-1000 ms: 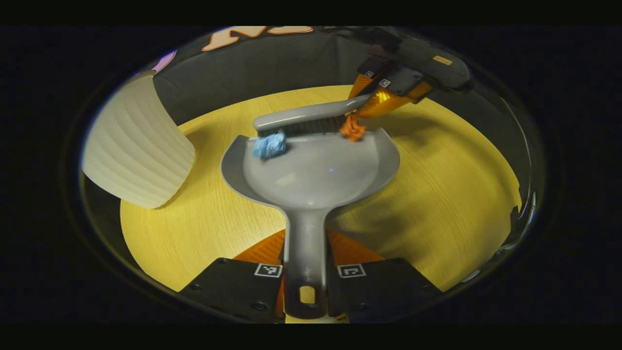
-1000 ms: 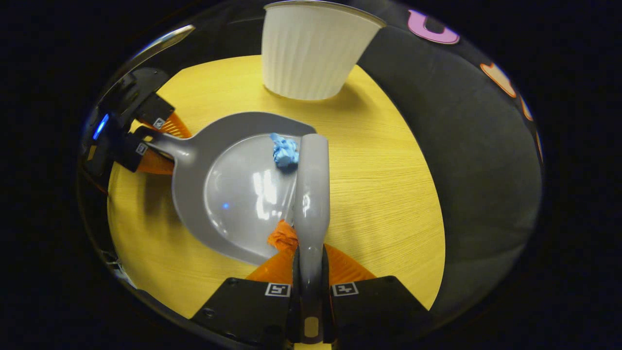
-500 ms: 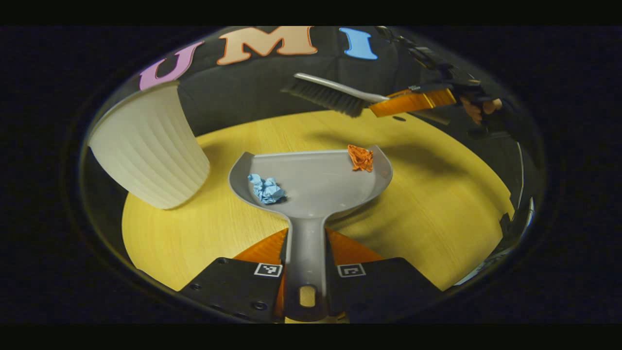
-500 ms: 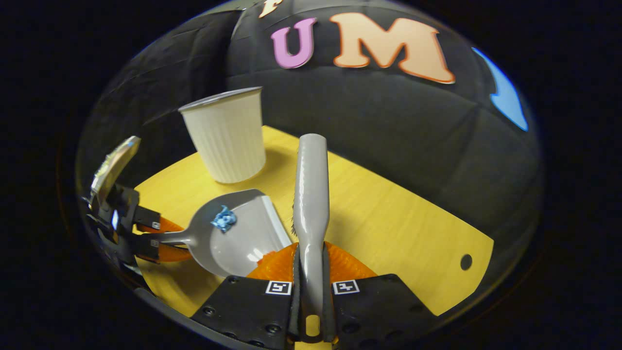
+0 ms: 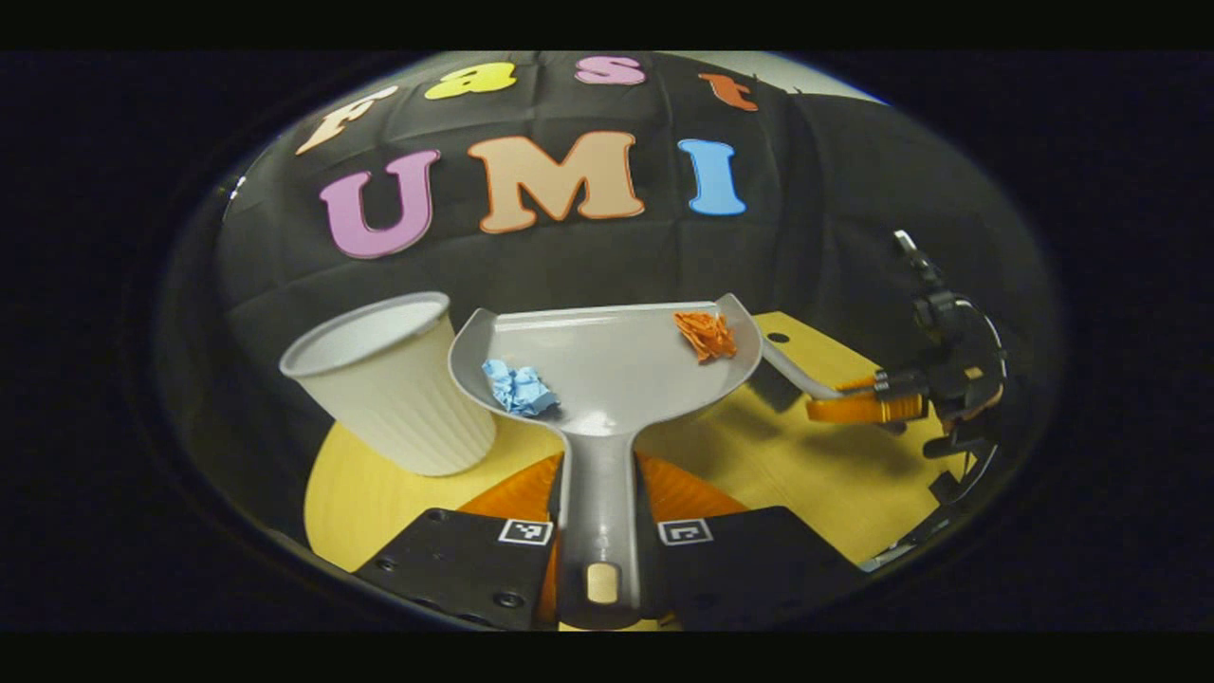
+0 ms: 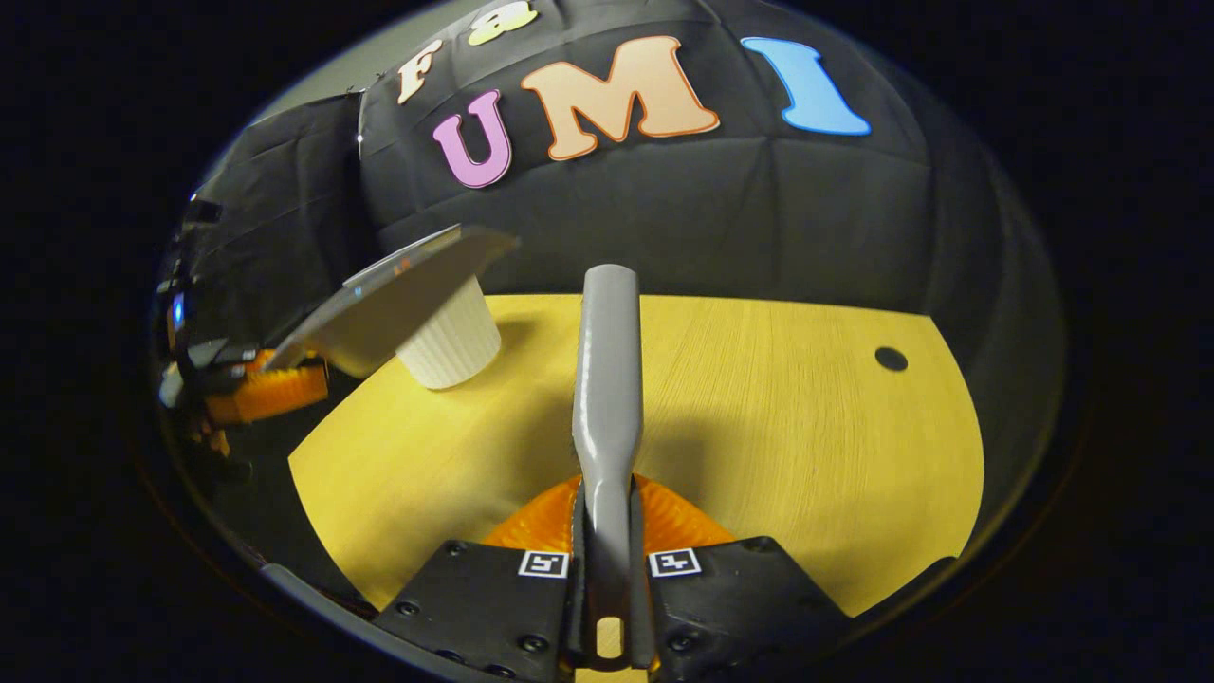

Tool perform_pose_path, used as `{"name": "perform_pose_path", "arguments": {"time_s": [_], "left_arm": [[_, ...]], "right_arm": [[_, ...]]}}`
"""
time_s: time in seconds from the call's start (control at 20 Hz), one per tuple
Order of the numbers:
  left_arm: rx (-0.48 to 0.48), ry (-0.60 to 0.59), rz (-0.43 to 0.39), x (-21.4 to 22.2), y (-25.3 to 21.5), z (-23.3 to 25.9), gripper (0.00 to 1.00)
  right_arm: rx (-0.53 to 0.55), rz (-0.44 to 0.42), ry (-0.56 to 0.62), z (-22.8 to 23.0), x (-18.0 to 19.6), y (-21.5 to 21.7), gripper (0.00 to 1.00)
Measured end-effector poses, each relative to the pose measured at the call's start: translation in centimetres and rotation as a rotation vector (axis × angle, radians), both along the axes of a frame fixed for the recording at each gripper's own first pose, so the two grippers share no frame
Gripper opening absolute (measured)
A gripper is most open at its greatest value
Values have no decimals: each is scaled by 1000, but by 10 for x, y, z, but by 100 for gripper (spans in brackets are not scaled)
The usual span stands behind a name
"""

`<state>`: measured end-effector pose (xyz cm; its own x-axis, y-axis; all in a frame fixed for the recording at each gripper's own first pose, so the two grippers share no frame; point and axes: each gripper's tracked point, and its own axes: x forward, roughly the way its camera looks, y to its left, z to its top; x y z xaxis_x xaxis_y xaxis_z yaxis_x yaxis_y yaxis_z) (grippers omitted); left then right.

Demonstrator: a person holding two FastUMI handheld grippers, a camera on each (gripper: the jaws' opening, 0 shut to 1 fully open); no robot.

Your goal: Pick up the small broom and dustpan from the desktop, sweep the trash into the dustpan with the broom, and then empty the trash into the garbage bin.

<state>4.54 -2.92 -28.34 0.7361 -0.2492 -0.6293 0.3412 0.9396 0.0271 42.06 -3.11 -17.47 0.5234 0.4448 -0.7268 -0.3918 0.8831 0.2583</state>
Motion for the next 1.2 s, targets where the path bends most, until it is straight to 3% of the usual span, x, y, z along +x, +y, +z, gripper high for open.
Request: {"name": "perform_pose_path", "arguments": {"time_s": [0.15, 0.4, 0.75, 0.85, 1.05, 1.2], "left_arm": [[37, -42, 49, 8, 4, 25, 24], [224, -88, 118, 34, 77, 42, 25], [524, -49, 127, 68, 195, 43, 25], [619, -35, 92, 79, 214, 41, 25], [944, -23, -47, 95, 249, 48, 25], [1102, -3, -163, 103, 257, 50, 26]], "right_arm": [[34, -4, 45, -3, -49, 3, 15], [62, 3, 95, -14, -95, 12, 15], [95, 5, 138, -26, -121, 32, 15], [97, 5, 150, -31, -127, 35, 15], [83, 7, 156, -36, -128, 38, 16], [73, 1, 161, -38, -130, 38, 16]]}}
